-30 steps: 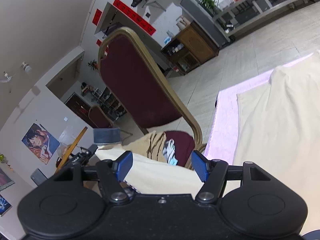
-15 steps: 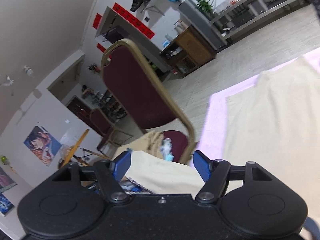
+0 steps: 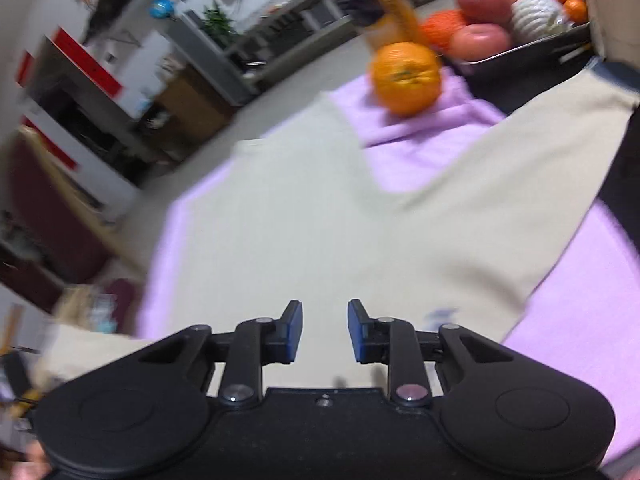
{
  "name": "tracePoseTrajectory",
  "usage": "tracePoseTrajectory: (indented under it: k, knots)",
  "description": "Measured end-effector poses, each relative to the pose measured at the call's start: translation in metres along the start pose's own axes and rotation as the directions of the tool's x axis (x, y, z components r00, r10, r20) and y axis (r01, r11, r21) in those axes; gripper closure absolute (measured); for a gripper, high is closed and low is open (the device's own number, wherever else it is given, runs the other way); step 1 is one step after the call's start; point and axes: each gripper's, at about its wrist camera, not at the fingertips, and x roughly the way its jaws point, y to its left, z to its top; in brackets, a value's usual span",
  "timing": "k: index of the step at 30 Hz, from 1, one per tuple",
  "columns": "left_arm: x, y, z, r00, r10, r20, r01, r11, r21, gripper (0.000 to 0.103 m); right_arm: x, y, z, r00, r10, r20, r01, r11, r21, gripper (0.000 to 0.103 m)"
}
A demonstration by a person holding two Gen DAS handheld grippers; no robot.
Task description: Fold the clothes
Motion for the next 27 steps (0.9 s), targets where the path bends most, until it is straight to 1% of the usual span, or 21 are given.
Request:
tracePoseTrajectory:
  k: [1,3,4,6,7,8,10,11,12,13,14,15,16,17,19,20,21,23,25,27]
  knots:
    - [0.009,-0.003,-0.003,0.999,0.025,-0.039,-0.025,1.0,-0.016,0.092,0.01,-0.005,0.001,0.998,-0.052,-0.018,0.052,0.998,-0.023,0.078]
    - [0.027,0.001,-0.007,0.992,0.03,-0.125,-0.036,0.998,-0.046,0.092,0.027,-0.01,0.002,0.993,-0.097,-0.063,0.094,0.994,-0.055,0.078]
    - [0.033,0.004,-0.01,0.989,0.044,-0.143,-0.051,0.998,-0.044,0.092,0.036,-0.011,0.0,0.99,-0.111,-0.088,0.104,0.991,-0.081,0.078]
    - [0.034,0.004,-0.012,0.985,0.088,-0.146,-0.09,0.996,-0.012,0.087,0.05,-0.007,-0.005,0.981,-0.142,-0.129,0.122,0.981,-0.148,0.078]
    - [0.037,0.005,-0.013,0.982,0.111,-0.154,-0.112,0.994,0.002,0.085,0.052,-0.006,-0.01,0.979,-0.159,-0.129,0.134,0.973,-0.189,0.078]
    - [0.037,0.008,-0.014,0.977,0.138,-0.165,-0.139,0.99,0.002,0.085,0.049,-0.004,-0.015,0.978,-0.18,-0.109,0.151,0.961,-0.233,0.08]
    - [0.038,0.02,-0.017,0.964,0.183,-0.196,-0.19,0.982,-0.019,0.085,0.043,-0.004,-0.02,0.964,-0.252,-0.089,0.216,0.931,-0.293,0.095]
    - [0.037,0.026,-0.019,0.96,0.192,-0.205,-0.201,0.979,-0.028,0.085,0.038,-0.008,-0.02,0.956,-0.283,-0.076,0.251,0.925,-0.285,0.102]
    - [0.035,0.03,-0.022,0.959,0.192,-0.206,-0.203,0.978,-0.035,0.085,0.034,-0.013,-0.019,0.951,-0.3,-0.073,0.272,0.926,-0.262,0.103]
    - [0.031,0.033,-0.025,0.963,0.184,-0.199,-0.197,0.979,-0.045,0.085,0.029,-0.019,-0.017,0.95,-0.302,-0.082,0.278,0.935,-0.22,0.102]
    - [0.027,0.036,-0.028,0.966,0.174,-0.19,-0.188,0.981,-0.056,0.085,0.025,-0.024,-0.015,0.944,-0.319,-0.083,0.299,0.935,-0.188,0.102]
    - [0.021,0.038,-0.03,0.97,0.167,-0.175,-0.182,0.981,-0.069,0.085,0.02,-0.028,-0.015,0.938,-0.34,-0.072,0.326,0.931,-0.163,0.099]
    - [0.014,0.04,-0.03,0.976,0.155,-0.151,-0.169,0.982,-0.083,0.085,0.013,-0.031,-0.014,0.937,-0.344,-0.056,0.335,0.933,-0.13,0.096]
    - [0.006,0.041,-0.029,0.982,0.141,-0.125,-0.153,0.983,-0.096,0.085,0.004,-0.033,-0.011,0.949,-0.313,-0.035,0.309,0.947,-0.092,0.091]
    - [-0.012,0.041,-0.023,0.996,0.075,-0.043,-0.08,0.991,-0.112,0.085,-0.015,-0.031,-0.005,0.981,-0.194,0.018,0.194,0.981,-0.025,0.091]
    - [-0.021,0.04,-0.018,0.999,0.035,0.003,-0.035,0.993,-0.113,0.084,-0.023,-0.028,0.0,0.99,-0.136,0.047,0.137,0.991,-0.007,0.091]
    - [-0.03,0.039,-0.013,0.999,-0.003,0.042,0.008,0.993,-0.114,0.084,-0.03,-0.021,0.005,0.993,-0.091,0.071,0.092,0.996,-0.005,0.091]
    - [-0.045,0.037,0.002,0.991,-0.072,0.112,0.085,0.99,-0.113,0.083,-0.042,-0.004,0.019,0.994,-0.011,0.108,0.013,1.0,-0.021,0.09]
    - [-0.058,0.036,0.018,0.975,-0.133,0.178,0.154,0.982,-0.108,0.082,-0.045,0.017,0.041,0.988,0.071,0.135,-0.064,0.997,-0.052,0.09]
    - [-0.064,0.033,0.035,0.96,-0.165,0.225,0.192,0.976,-0.103,0.082,-0.047,0.04,0.06,0.978,0.129,0.162,-0.112,0.988,-0.108,0.088]
